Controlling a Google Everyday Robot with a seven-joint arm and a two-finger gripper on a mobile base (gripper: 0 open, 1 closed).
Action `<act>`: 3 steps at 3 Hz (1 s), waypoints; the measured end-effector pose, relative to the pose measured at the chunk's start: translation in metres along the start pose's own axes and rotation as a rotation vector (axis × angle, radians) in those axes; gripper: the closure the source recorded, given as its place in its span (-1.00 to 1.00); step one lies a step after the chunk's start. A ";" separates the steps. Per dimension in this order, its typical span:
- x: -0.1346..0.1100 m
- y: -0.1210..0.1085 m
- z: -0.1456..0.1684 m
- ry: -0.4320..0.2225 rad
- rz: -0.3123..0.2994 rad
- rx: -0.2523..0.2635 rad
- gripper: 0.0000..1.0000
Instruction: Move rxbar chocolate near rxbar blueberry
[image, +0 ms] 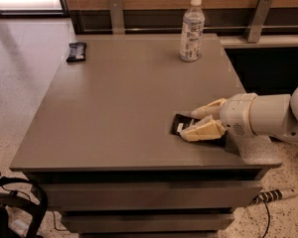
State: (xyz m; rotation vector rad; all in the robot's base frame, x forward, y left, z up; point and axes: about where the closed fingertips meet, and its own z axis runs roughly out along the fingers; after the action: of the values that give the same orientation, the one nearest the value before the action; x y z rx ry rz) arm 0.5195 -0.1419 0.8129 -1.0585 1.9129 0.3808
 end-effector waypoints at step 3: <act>0.000 0.000 0.000 0.000 0.000 0.000 1.00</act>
Offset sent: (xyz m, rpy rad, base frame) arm 0.0107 -0.0224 0.1067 -0.1243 -0.0621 -0.0918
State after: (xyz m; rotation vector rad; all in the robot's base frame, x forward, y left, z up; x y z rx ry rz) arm 0.5195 -0.1419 0.8133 -1.0585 1.9129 0.3804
